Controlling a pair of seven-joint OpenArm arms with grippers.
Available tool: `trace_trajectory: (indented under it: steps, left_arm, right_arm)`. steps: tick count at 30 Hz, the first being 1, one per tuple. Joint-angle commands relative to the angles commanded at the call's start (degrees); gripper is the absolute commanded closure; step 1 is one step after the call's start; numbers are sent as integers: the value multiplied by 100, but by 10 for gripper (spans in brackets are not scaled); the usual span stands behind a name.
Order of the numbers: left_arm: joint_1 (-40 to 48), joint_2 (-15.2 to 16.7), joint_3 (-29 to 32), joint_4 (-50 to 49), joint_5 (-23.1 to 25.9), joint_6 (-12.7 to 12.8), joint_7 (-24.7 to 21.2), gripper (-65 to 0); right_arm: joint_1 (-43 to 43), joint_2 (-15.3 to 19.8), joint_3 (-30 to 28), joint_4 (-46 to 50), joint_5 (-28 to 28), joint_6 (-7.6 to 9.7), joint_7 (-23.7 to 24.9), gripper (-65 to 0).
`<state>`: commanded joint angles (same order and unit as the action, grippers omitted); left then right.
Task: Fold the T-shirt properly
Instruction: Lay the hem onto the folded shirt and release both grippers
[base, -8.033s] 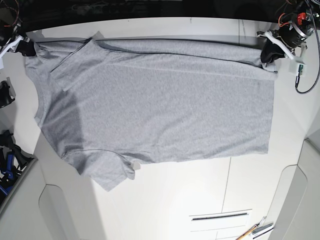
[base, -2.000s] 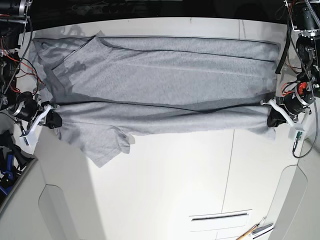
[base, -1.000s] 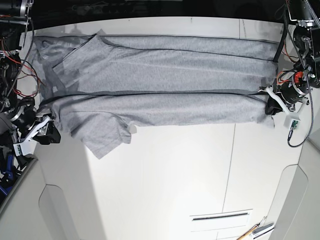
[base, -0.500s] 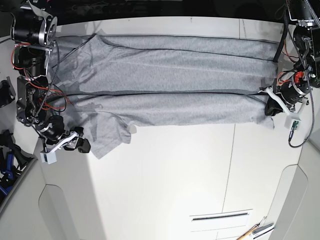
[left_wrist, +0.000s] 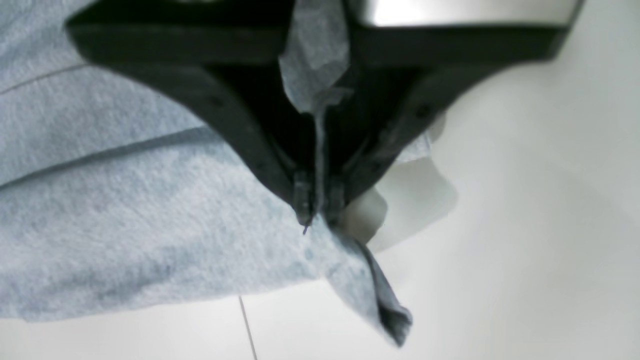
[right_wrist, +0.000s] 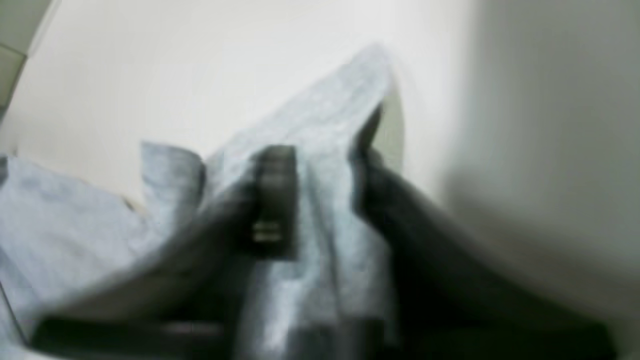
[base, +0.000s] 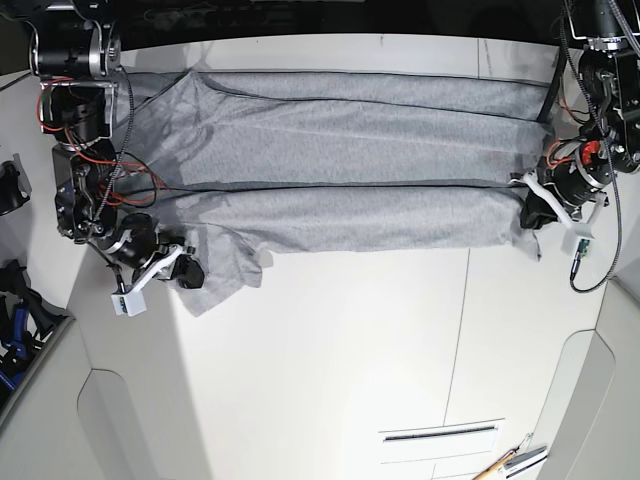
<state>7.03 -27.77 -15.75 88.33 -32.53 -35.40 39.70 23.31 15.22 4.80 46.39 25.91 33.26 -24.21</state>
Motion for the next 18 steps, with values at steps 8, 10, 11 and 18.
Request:
trace_trajectory:
  steps: [8, 10, 11, 18]
  left_arm:
    - [2, -212, -2, 448, -258, -103, 549, 0]
    - [37, -328, -2, 704, -466, -85, 1029, 0]
    - [92, -391, -2, 815, -544, -85, 1226, 0]
    - [726, -896, -2, 1263, -557, 24, 1305, 0]
  right_arm:
    - [-57, 22, 474, 608, 28, 2, -918, 0]
    - [-286, 52, 780, 1152, 365, 4, -1440, 0]
    - [-485, 66, 951, 1493, 632, 4, -1589, 0]
    - [-1932, 201, 1690, 3630, 1976, 48, -2400, 0]
